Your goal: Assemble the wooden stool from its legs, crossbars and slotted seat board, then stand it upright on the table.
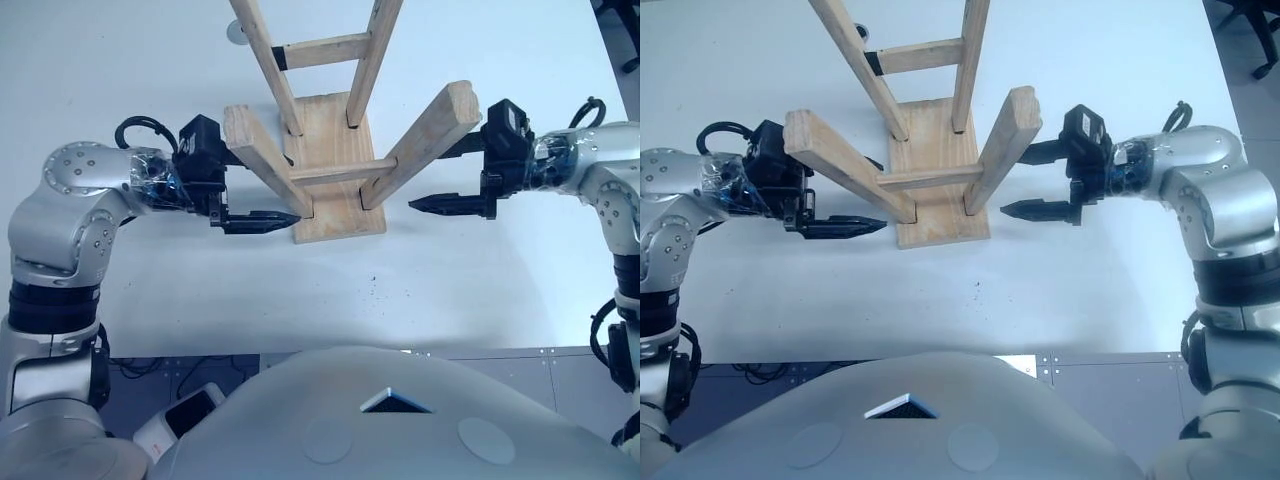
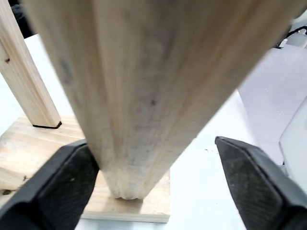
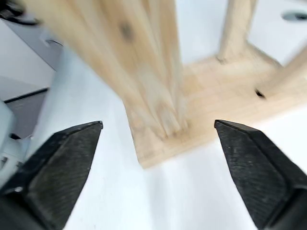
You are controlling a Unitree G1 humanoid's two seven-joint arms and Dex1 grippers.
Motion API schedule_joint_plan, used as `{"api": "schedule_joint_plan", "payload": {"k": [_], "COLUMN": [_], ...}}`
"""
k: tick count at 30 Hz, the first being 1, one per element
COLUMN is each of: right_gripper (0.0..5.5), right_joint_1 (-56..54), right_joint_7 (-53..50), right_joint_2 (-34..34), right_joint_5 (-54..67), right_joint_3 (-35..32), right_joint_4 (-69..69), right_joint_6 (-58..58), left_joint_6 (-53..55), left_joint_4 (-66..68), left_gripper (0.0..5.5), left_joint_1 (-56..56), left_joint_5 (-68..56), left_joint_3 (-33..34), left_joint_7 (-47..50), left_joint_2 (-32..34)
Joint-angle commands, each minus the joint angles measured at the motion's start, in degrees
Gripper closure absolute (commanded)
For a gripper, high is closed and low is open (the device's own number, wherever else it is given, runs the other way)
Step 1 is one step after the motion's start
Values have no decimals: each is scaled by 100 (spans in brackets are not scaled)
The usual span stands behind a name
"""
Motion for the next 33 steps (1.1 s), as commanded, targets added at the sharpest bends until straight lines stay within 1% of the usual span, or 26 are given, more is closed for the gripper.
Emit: {"api": "schedule_joint_plan", "payload": {"k": [1,4,6,8,10,12,14,16,18,20,22,24,26,29,31,33], "right_gripper": [71,71,71,71,71,71,71,71,71,71,71,71,71,71,71,71], "right_joint_1": [432,905,1073,1135,1100,1018,921,775,564,242,33,-38,10,157,378,650], "right_joint_7": [151,160,132,63,-110,-328,-512,-675,-940,-1361,-1577,-1574,-1430,-1196,-917,-729], "right_joint_2": [-453,-498,-426,-243,6,209,347,466,666,917,1032,1037,941,706,484,377], "right_joint_5": [-171,-148,-49,453,1202,1749,1978,1893,1529,918,440,216,61,-88,-56,111], "right_joint_3": [-171,-161,-181,-366,-599,-682,-647,-537,-468,-432,-414,-437,-445,-508,-564,-556], "right_joint_4": [-207,-543,-752,-1031,-1314,-1505,-1587,-1527,-1243,-669,-235,-35,46,132,37,-253], "right_joint_6": [-180,-164,-55,350,894,1304,1508,1475,1179,650,173,-122,-321,-484,-462,-329], "left_joint_6": [-15,-433,-571,-767,-997,-1109,-1135,-1063,-1078,-936,-679,-549,-665,-783,-1182,-1680], "left_joint_4": [188,1055,1305,1490,1837,2132,2205,1959,1404,728,210,-3,201,556,1341,2227], "left_gripper": [106,106,106,106,106,106,106,106,106,106,106,106,106,106,106,106], "left_joint_1": [299,113,69,58,-174,-525,-718,-635,-279,157,390,456,503,715,614,272], "left_joint_5": [208,757,877,1030,1212,1273,1263,1096,916,741,464,414,749,1040,1478,1846], "left_joint_3": [97,43,55,66,119,218,225,154,-92,-376,-452,-454,-503,-503,-451,-369], "left_joint_7": [-82,180,225,341,761,1331,1646,1593,1082,656,582,680,803,734,785,870], "left_joint_2": [403,337,285,227,-81,-541,-876,-1033,-925,-738,-708,-718,-630,-384,-223,-164]}}
